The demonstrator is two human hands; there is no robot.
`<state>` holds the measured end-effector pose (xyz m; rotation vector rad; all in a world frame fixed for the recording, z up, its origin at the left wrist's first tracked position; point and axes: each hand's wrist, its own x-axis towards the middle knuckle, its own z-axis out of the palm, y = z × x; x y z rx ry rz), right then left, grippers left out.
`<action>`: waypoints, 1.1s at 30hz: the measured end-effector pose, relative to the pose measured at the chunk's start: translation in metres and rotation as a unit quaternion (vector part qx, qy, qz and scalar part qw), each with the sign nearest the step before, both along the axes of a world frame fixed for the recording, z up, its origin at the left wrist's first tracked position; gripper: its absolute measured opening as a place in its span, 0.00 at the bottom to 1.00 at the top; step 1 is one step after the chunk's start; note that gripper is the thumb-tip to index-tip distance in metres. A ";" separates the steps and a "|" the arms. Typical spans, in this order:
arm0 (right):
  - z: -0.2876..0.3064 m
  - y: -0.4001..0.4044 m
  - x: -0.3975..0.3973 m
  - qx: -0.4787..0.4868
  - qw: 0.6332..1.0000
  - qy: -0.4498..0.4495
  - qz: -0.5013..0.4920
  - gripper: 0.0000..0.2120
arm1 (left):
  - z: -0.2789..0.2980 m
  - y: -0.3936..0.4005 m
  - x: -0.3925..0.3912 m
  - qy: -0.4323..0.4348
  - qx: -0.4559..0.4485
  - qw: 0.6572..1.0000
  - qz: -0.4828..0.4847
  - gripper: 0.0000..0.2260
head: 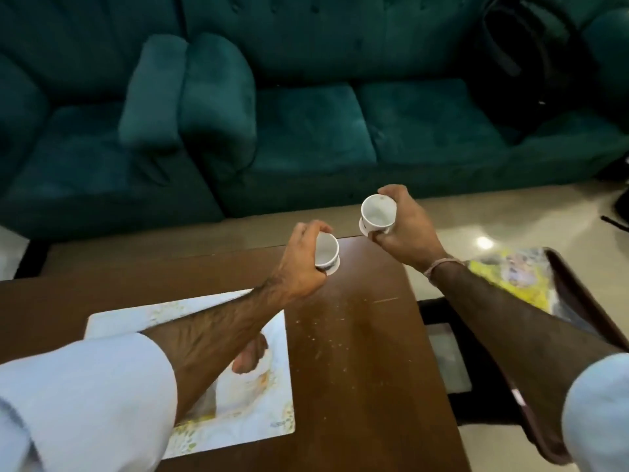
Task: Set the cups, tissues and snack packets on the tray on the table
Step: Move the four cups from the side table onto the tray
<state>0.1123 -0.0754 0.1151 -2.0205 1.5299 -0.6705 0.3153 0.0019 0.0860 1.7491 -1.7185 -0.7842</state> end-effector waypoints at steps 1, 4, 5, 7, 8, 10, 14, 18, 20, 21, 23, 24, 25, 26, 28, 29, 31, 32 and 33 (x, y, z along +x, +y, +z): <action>0.001 0.002 0.022 0.005 1.000 -0.001 0.016 0.31 | 0.001 0.008 0.021 0.001 0.002 1.000 0.010 0.32; 0.002 0.010 0.082 0.026 0.997 0.001 0.067 0.32 | 0.001 0.033 0.077 -0.018 0.024 0.999 0.032 0.32; 0.001 0.014 0.101 0.032 0.996 0.007 0.089 0.33 | -0.001 0.043 0.096 -0.028 0.027 0.999 0.035 0.31; -0.002 0.023 0.136 0.041 0.991 0.013 0.130 0.35 | -0.006 0.063 0.129 -0.034 0.038 0.998 0.038 0.30; -0.004 0.030 0.155 0.045 0.987 0.013 0.151 0.36 | -0.010 0.075 0.145 -0.034 0.050 0.997 0.043 0.30; -0.011 0.043 0.189 0.054 0.980 0.017 0.189 0.37 | -0.018 0.098 0.176 -0.036 0.071 0.995 0.054 0.32; -0.030 0.069 0.246 0.066 0.966 0.040 0.246 0.36 | -0.035 0.142 0.224 -0.067 0.094 0.992 0.047 0.31; -0.057 0.093 0.291 0.101 0.950 0.072 0.286 0.39 | -0.060 0.184 0.256 -0.047 0.102 0.991 0.069 0.32; -0.073 0.107 0.310 0.106 0.939 0.099 0.311 0.40 | -0.075 0.203 0.267 -0.037 0.111 0.991 0.071 0.32; -0.081 0.114 0.317 0.105 0.932 0.116 0.327 0.39 | -0.084 0.211 0.270 -0.034 0.111 0.991 0.066 0.31; -0.096 0.128 0.327 0.101 0.915 0.151 0.360 0.38 | -0.099 0.225 0.273 -0.027 0.105 0.992 0.056 0.28; -0.105 0.135 0.331 0.099 0.905 0.169 0.377 0.37 | -0.107 0.231 0.273 -0.023 0.106 0.993 0.055 0.27; -0.113 0.141 0.335 0.098 0.896 0.183 0.393 0.38 | -0.114 0.236 0.272 -0.018 0.107 0.993 0.054 0.26; -0.121 0.147 0.337 0.097 0.888 0.194 0.406 0.38 | -0.121 0.239 0.271 -0.012 0.110 0.993 0.051 0.26; -0.134 0.156 0.341 0.094 0.877 0.200 0.425 0.38 | -0.131 0.244 0.269 -0.010 0.117 0.992 0.040 0.27; -0.141 0.159 0.342 0.095 0.875 0.198 0.430 0.38 | -0.136 0.246 0.270 -0.011 0.121 0.992 0.036 0.28; -0.151 0.163 0.345 0.103 0.873 0.195 0.435 0.36 | -0.146 0.251 0.272 -0.014 0.125 0.992 0.030 0.29; -0.155 0.164 0.346 0.108 0.872 0.195 0.436 0.36 | -0.149 0.253 0.273 -0.015 0.128 0.991 0.029 0.30; -0.159 0.166 0.346 0.113 0.870 0.196 0.439 0.36 | -0.153 0.256 0.273 -0.017 0.131 0.991 0.028 0.31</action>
